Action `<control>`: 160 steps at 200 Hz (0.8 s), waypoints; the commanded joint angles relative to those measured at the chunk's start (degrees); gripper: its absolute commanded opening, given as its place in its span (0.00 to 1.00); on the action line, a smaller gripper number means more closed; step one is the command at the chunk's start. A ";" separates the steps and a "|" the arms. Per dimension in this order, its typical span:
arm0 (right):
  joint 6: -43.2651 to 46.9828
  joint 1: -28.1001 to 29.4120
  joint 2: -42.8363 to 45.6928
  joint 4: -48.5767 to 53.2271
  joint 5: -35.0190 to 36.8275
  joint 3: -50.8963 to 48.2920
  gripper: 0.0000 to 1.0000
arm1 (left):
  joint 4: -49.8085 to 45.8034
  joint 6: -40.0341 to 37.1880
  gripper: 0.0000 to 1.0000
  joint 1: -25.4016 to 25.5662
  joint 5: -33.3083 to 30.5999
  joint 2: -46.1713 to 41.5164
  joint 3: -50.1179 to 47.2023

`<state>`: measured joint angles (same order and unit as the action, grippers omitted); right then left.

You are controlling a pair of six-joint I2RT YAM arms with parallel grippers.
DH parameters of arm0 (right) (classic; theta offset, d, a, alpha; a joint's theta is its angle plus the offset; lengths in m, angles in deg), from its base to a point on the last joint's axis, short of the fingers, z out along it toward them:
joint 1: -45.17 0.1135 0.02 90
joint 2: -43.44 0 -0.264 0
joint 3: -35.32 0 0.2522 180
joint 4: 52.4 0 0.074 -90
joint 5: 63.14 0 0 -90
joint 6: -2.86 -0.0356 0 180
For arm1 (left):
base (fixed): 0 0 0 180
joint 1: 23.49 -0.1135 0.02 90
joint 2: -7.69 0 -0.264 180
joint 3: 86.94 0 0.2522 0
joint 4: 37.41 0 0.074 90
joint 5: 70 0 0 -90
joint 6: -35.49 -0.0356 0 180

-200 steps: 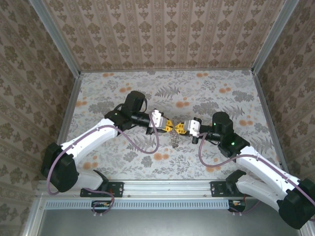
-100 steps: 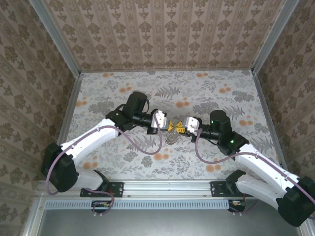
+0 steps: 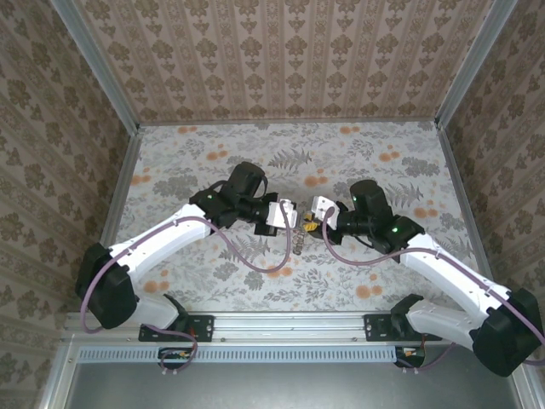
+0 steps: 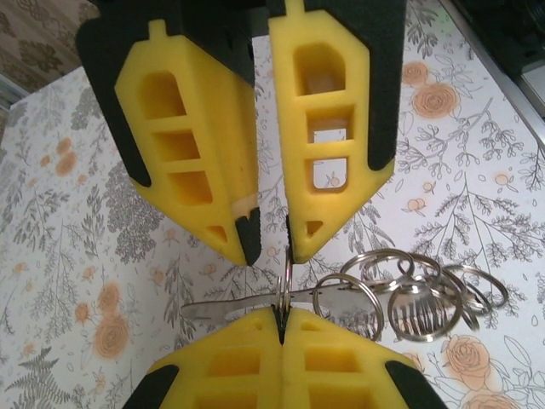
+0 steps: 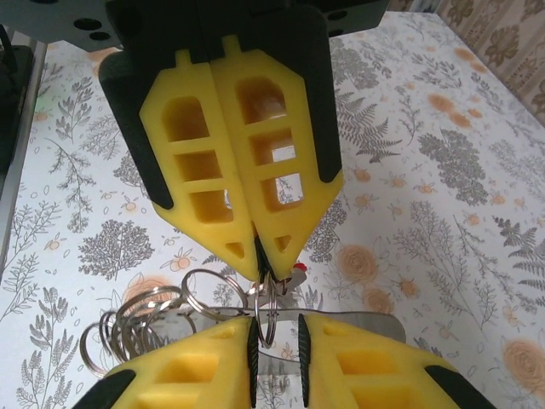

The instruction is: Put the keys on the keyring

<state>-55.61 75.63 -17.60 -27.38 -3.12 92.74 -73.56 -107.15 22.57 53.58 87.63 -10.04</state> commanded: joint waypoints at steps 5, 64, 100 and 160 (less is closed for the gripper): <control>-0.44 0.13 -1.52 1.69 -0.95 1.78 0.23 | -1.33 -1.20 0.00 0.34 -0.27 0.21 2.85; -2.04 0.13 -3.65 -1.48 -2.09 1.17 0.23 | -3.25 -1.41 0.00 0.15 0.47 1.47 5.05; -2.43 0.13 -2.07 -4.87 -2.54 -0.26 0.00 | -4.36 -0.95 0.00 -0.24 2.42 2.10 5.71; -10.37 -0.30 4.62 -23.87 -4.05 -9.39 0.00 | -1.51 5.98 0.19 -6.57 15.29 0.14 3.91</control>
<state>-59.85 75.72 -16.31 -39.00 -4.89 87.10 -76.75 -104.66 18.33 63.09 89.36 -6.24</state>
